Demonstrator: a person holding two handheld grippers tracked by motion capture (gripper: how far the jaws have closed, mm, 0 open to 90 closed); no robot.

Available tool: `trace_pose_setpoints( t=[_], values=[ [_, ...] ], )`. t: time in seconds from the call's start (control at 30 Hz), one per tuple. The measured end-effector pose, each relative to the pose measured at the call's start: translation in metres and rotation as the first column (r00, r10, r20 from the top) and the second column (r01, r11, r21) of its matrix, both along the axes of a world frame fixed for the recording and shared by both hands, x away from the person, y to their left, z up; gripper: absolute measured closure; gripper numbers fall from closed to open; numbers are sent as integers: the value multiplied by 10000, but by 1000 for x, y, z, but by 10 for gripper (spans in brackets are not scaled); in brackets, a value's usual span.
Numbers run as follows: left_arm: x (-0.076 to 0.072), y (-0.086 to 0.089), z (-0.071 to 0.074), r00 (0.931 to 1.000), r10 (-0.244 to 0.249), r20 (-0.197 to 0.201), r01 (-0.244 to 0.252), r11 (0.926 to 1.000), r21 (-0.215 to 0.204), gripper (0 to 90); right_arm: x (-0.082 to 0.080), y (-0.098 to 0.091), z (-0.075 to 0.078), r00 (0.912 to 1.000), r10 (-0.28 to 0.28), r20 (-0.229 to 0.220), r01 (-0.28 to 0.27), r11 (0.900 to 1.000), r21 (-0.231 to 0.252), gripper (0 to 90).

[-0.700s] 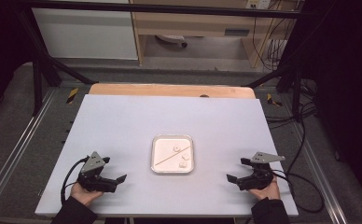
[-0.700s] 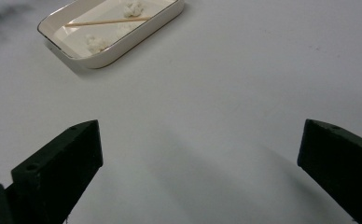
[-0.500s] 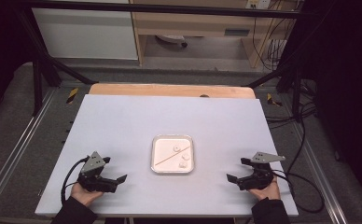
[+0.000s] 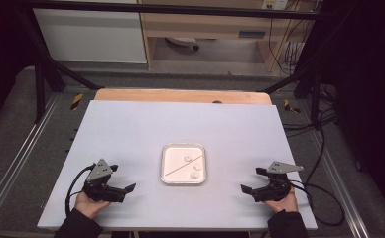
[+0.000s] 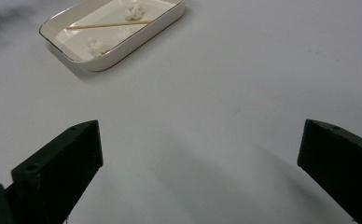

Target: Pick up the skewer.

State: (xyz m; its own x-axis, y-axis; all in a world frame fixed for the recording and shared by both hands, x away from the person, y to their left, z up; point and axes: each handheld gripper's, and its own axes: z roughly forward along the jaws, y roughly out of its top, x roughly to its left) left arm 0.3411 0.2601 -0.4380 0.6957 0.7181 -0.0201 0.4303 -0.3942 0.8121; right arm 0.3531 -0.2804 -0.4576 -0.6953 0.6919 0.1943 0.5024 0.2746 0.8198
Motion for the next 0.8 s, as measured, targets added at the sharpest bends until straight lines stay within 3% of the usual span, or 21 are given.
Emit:
trace_pose_setpoints(
  t=[0.8],
  values=[
    [8,-18,19,10000,11,-80,-8,9993,375,46,0,1,0,9999,61,88,-60,9999,-130,6]
  ],
)
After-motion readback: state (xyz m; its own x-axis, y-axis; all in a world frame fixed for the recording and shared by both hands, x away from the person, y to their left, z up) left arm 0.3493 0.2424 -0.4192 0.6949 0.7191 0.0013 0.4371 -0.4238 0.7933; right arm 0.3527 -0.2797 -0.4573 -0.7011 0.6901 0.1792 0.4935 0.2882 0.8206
